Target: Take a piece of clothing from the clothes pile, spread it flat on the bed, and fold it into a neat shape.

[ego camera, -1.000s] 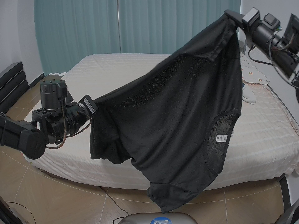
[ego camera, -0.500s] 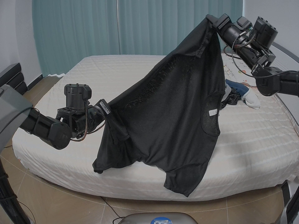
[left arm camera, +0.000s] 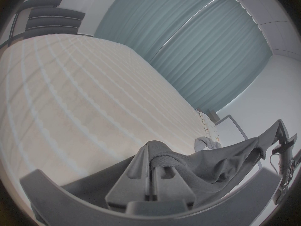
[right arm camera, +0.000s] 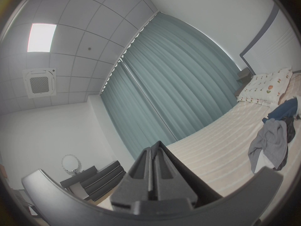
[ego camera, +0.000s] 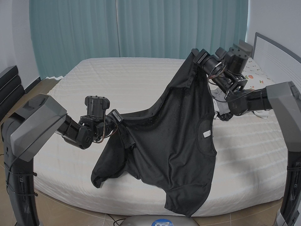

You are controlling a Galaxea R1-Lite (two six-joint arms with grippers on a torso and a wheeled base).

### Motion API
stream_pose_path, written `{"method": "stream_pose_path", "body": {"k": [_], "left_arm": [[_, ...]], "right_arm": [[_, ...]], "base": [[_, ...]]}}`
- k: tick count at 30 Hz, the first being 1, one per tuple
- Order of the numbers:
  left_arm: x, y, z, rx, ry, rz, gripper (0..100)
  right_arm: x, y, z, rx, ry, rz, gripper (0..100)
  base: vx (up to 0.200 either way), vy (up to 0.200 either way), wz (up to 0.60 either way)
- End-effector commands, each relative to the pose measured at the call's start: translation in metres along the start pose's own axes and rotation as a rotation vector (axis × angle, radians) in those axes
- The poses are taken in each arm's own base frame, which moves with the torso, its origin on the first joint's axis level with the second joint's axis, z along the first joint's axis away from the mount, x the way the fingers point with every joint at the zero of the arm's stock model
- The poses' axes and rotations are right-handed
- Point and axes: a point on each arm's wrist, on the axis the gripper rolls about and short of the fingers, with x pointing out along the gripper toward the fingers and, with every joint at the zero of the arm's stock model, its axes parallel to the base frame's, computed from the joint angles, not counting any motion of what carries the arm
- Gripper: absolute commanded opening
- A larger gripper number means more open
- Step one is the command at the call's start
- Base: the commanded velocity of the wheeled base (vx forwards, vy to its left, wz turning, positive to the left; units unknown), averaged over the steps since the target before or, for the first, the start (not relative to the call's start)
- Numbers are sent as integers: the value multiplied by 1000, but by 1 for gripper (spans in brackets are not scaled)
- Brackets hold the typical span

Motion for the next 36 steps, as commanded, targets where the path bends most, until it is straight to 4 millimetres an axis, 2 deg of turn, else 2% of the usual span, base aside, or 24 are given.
{"method": "stream_pose_path", "body": {"k": [1, 2, 6, 7, 8, 12, 13, 16, 18, 21, 24, 25, 27, 31, 34, 36], "left_arm": [[35, 23, -21, -18, 38, 56, 0], [45, 27, -24, -26, 42, 67, 0], [62, 30, -25, -68, 34, 74, 0], [65, 30, -25, -79, 32, 71, 100], [70, 30, -25, -99, 30, 73, 100], [77, 33, -27, -128, 45, 95, 100], [77, 34, -27, -130, 47, 98, 100], [77, 41, -31, -126, 79, 143, 100], [76, 45, -26, -131, 88, 168, 100], [75, 48, -19, -130, 82, 183, 100], [71, 46, -2, -107, 56, 167, 100], [71, 46, -2, -107, 56, 167, 100], [68, 46, 6, -2, 78, 178, 100], [71, 32, 24, 40, 56, 159, 100], [73, 22, 48, 35, 32, 157, 100], [75, 21, 51, 42, 44, 163, 100]], "right_arm": [[8, -31, -49, -4, 55, -52, 0], [12, -41, -63, -6, 53, -81, 0], [13, -57, -85, -6, 79, -122, 0], [12, -61, -89, -6, 88, -127, 0], [11, -66, -99, -4, 105, -138, 100], [4, -91, -132, -5, 166, -194, 100], [3, -93, -133, -6, 169, -201, 100], [-8, -118, -148, -18, 212, -293, 100], [-19, -131, -153, -22, 258, -343, 100], [-30, -146, -156, -24, 320, -409, 100], [-42, -166, -153, -24, 379, -495, 100], [-42, -166, -153, -24, 379, -495, 100], [-50, -178, -150, -23, 397, -533, 100], [-58, -180, -150, -21, 415, -550, 100], [-62, -177, -147, -18, 428, -549, 100], [-62, -177, -147, -18, 429, -550, 100]], "base": [[0, 0, 0], [0, 0, 0], [0, 0, 0], [0, 0, 0], [0, 0, 0], [0, 0, 0], [0, 0, 0], [0, 0, 0], [0, 0, 0], [0, 0, 0], [0, 0, 0], [0, 0, 0], [0, 0, 0], [0, 0, 0], [0, 0, 0], [0, 0, 0]]}}
